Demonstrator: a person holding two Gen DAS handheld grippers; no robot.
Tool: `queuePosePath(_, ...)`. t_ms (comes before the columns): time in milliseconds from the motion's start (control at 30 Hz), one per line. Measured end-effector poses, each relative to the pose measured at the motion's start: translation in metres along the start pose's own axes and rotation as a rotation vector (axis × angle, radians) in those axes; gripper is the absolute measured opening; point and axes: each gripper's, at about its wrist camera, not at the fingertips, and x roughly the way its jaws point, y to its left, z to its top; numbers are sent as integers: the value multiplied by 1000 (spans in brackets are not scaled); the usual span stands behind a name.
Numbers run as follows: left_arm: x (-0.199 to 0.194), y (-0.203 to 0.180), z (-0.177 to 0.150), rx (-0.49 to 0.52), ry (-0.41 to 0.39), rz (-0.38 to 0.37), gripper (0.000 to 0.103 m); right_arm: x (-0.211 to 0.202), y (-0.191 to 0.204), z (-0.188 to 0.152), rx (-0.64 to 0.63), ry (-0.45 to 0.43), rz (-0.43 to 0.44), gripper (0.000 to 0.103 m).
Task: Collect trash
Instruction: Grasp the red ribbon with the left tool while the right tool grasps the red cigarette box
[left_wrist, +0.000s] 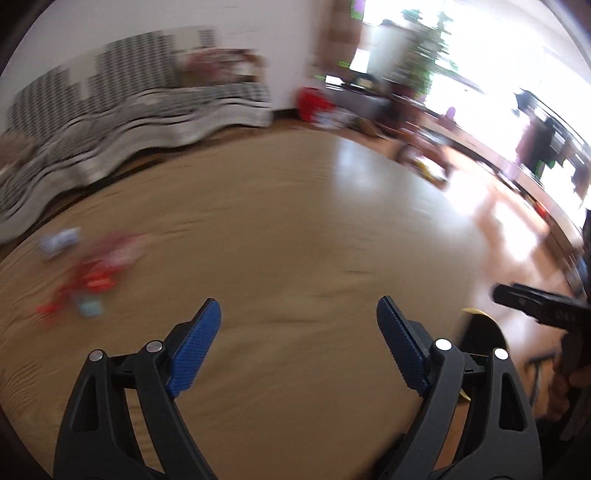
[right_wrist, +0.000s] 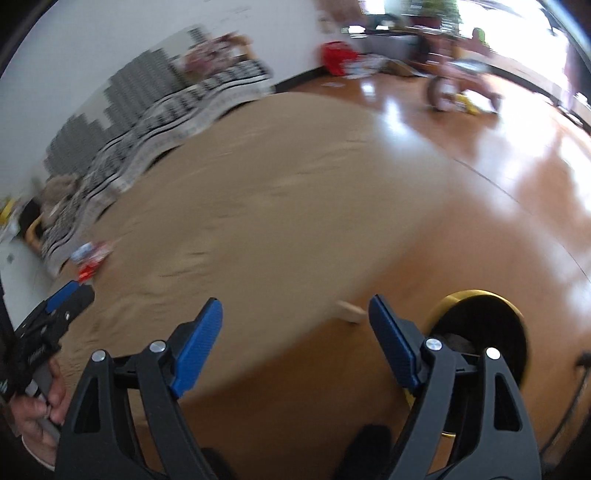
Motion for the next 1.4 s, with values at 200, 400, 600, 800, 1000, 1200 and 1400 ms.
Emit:
queuePosePath(200,-22,133,-12,-127,-12,230,84,49,129,17,-163,16,121,79)
queuePosePath(400,-25,229,-25,-298,4,308,84,101,235,20,-201,80,255,79)
queuePosePath(600,5,250,-23,-324,38,322,84,156,305,27,-166,176,363,79)
queuePosePath(800,32,256,-27,-289,72,320,81,202,326,35,-56,266,453,79)
queuePosePath(1000,44,250,-18,-254,74,298,51,227,330,40,54,335,570,52)
queuePosePath(1200,42,241,-18,-231,75,269,8,228,323,40,103,354,643,24)
queuePosePath(1400,23,240,-15,-255,55,308,8,194,310,50,58,288,635,21)
